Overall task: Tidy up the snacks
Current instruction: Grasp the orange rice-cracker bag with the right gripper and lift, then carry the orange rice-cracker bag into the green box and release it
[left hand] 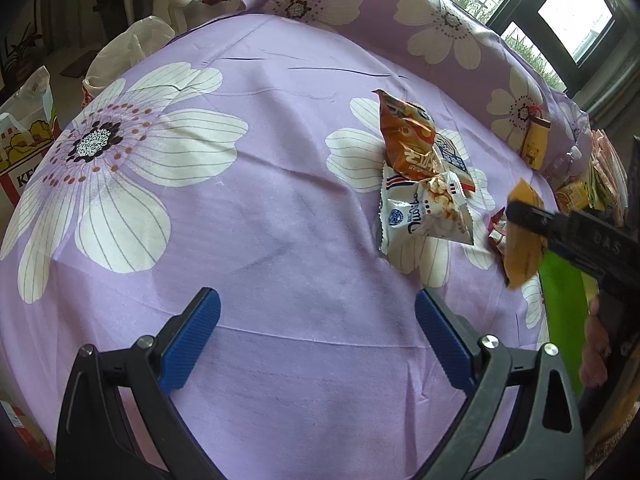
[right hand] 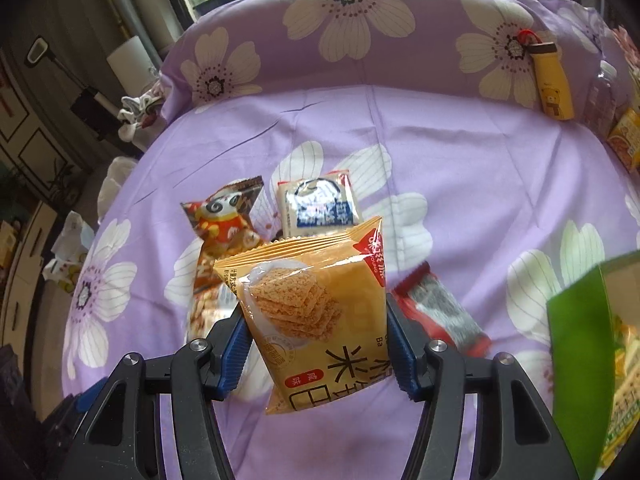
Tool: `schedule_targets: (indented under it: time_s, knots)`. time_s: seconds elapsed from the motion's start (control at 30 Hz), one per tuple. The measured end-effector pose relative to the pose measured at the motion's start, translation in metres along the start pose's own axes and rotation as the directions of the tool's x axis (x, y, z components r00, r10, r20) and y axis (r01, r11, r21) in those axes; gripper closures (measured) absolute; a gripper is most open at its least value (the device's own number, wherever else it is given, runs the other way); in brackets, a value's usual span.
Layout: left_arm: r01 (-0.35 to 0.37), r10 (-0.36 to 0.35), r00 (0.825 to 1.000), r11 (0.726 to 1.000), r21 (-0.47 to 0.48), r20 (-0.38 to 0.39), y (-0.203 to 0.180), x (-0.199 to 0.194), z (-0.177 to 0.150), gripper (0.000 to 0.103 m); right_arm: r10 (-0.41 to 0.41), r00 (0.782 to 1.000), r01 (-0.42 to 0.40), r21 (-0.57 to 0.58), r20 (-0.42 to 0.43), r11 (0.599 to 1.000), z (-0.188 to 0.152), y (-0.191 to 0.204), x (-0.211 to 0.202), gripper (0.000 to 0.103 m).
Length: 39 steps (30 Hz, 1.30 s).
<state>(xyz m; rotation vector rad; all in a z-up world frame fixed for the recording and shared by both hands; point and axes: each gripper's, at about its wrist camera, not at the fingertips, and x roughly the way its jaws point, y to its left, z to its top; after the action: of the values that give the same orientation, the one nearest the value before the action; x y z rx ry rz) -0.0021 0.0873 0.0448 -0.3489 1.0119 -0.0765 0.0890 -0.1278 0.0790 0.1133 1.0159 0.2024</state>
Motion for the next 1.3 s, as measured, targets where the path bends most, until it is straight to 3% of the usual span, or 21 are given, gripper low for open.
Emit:
schedule_targets:
  time_s: [0.3,0.43,0.63,0.8,0.87,0.93,1.03,1.2,1.3]
  knots:
    - [0.0,0.0,1.0,0.999,0.046,-0.009,-0.016,0.004,-0.01,0.005,0.082,0.975,-0.065,0.091,-0.204,0.994,-0.089,-0.019,-0.006,0.041]
    - [0.022,-0.021,1.0,0.996,0.087,-0.012,-0.029,0.004,-0.017,0.006,0.057,0.987,-0.048,0.065,-0.153,0.997,-0.098,-0.014,-0.02,0.041]
    - [0.135,-0.134,0.991,0.986,0.098,-0.018,-0.048,0.0,-0.026,0.01,0.151,0.986,-0.142,0.118,-0.076,0.983,-0.096,-0.03,-0.034,0.037]
    - [0.245,-0.239,0.968,0.966,0.082,-0.077,-0.07,0.006,-0.036,0.023,0.168,0.986,-0.165,0.17,-0.005,0.972,-0.094,-0.053,-0.044,0.037]
    - [0.271,-0.261,0.96,0.957,0.1,-0.101,-0.084,0.009,-0.041,0.031,0.214,0.977,-0.21,0.182,0.0,0.961,-0.093,-0.059,-0.044,0.037]
    - [0.297,-0.28,0.951,0.947,0.123,-0.134,-0.097,0.012,-0.047,0.033,0.264,0.965,-0.255,0.211,-0.013,0.944,-0.093,-0.063,-0.039,0.037]
    - [0.315,-0.291,0.942,0.938,0.141,-0.167,-0.111,0.019,-0.054,0.038,0.279,0.959,-0.264,0.22,-0.038,0.939,-0.094,-0.062,-0.03,0.046]
    - [0.324,-0.297,0.935,0.937,0.131,-0.192,-0.117,0.031,-0.058,0.063,0.318,0.943,-0.284,0.262,-0.098,0.922,-0.098,-0.065,-0.013,0.056]
    - [0.34,-0.315,0.93,0.933,0.118,-0.189,-0.118,0.031,-0.059,0.066,0.319,0.94,-0.278,0.266,-0.124,0.923,-0.101,-0.065,-0.005,0.057]
